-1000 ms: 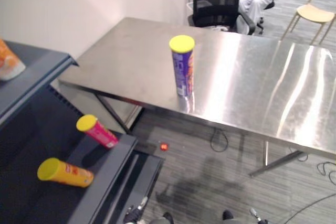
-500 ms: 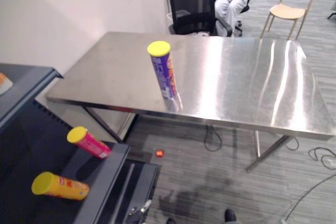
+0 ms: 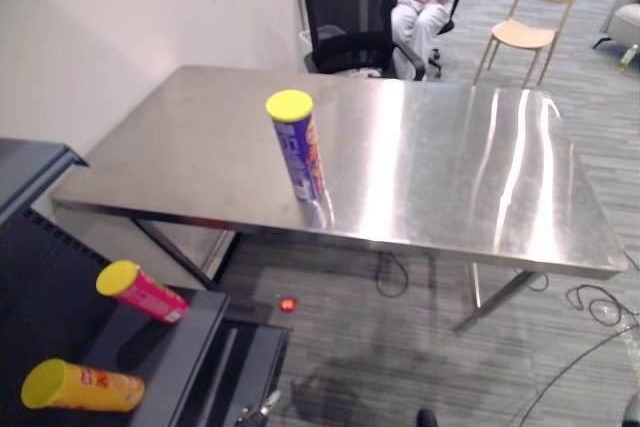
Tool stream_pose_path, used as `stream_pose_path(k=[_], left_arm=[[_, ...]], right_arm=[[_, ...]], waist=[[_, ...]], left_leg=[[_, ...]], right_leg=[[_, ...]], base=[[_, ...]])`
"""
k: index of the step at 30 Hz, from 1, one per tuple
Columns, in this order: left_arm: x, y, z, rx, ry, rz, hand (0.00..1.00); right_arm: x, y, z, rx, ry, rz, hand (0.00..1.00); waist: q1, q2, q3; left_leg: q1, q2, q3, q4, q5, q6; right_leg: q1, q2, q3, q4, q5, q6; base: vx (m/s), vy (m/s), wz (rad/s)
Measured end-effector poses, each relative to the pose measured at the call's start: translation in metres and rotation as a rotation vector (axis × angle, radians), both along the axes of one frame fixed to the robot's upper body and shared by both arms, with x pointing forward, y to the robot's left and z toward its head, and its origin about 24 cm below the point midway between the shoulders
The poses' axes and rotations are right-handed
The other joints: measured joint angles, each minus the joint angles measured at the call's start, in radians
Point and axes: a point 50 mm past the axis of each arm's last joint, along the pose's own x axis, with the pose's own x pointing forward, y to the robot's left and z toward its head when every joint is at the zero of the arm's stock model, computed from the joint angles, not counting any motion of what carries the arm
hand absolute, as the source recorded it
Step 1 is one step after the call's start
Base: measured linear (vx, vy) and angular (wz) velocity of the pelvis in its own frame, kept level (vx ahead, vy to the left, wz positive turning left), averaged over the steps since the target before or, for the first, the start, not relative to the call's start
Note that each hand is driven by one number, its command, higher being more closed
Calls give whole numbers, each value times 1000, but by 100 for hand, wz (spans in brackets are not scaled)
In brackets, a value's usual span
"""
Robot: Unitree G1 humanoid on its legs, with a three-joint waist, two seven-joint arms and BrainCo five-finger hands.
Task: Put the gum and the chips on the shelf.
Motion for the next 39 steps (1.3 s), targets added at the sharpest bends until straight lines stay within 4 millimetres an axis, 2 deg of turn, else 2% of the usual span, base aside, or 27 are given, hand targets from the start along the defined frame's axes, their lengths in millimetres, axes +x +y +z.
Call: stream_pose_path(k=[3, 6, 9, 15, 21, 25, 30, 33, 39], left_arm=[[4, 1, 1, 7, -9, -19, 0], [5, 0, 1, 4, -11, -36, 0], [5, 0, 2, -1, -14, -45, 0], [16, -5, 4, 8, -40, -159, 0], [21, -5, 5, 5, -55, -177, 0], [29, -4, 8, 18, -75, -197, 0], [38, -3, 10, 27, -97, -200, 0], [42, -2, 13, 38, -113, -200, 0], [43, 3, 14, 49, -115, -180, 0]], right_arm=[[24, 32, 26, -145, -30, 150, 0], [42, 56, 35, -218, -35, 297, 0], [59, 77, 37, -262, -23, 450, 0], [108, 120, 33, -338, 71, 797, 0], [128, 139, 28, -320, 96, 903, 0], [136, 149, 34, -328, 83, 934, 0], [149, 159, 39, -323, 82, 956, 0], [156, 167, 40, -327, 89, 986, 0], [168, 179, 48, -338, 86, 1022, 0]], waist=[[3, -5, -2], [6, -6, -2], [8, -8, -2], [43, -8, -2], [61, -9, 3], [67, -13, 32], [93, -14, 57], [110, -18, 71], [116, -21, 87]], left_leg=[[-1, -1, -5, 0, 0, 0], [-6, -4, -19, 0, 0, 0], [-18, -3, -33, 9, 0, 1], [-54, 0, -92, 35, 7, 4], [-88, -6, -159, 32, 34, 7], [-110, -15, -220, 23, 59, 7], [-143, -16, -311, -1, 102, 5], [-145, -19, -338, -1, 107, 6], [-170, -23, -361, -1, 117, 6]], right_leg=[[0, -1, -2, 0, 0, 0], [2, -5, -13, 1, 1, 1], [2, -6, -26, 2, 1, 1], [3, -9, -80, 17, 1, 1], [7, -17, -141, 17, 0, 2], [20, -26, -196, 16, -13, 15], [30, -23, -283, 16, -19, 12], [45, -24, -310, 15, -21, 12], [35, -25, -329, 15, -21, 11]], base=[[6, -34, 3], [-14, -35, 10], [-28, -44, 15], [-46, -50, 24], [-52, -31, 34], [-58, -24, 42], [-32, -27, 50], [-8, -8, 30], [-8, 0, 12]])
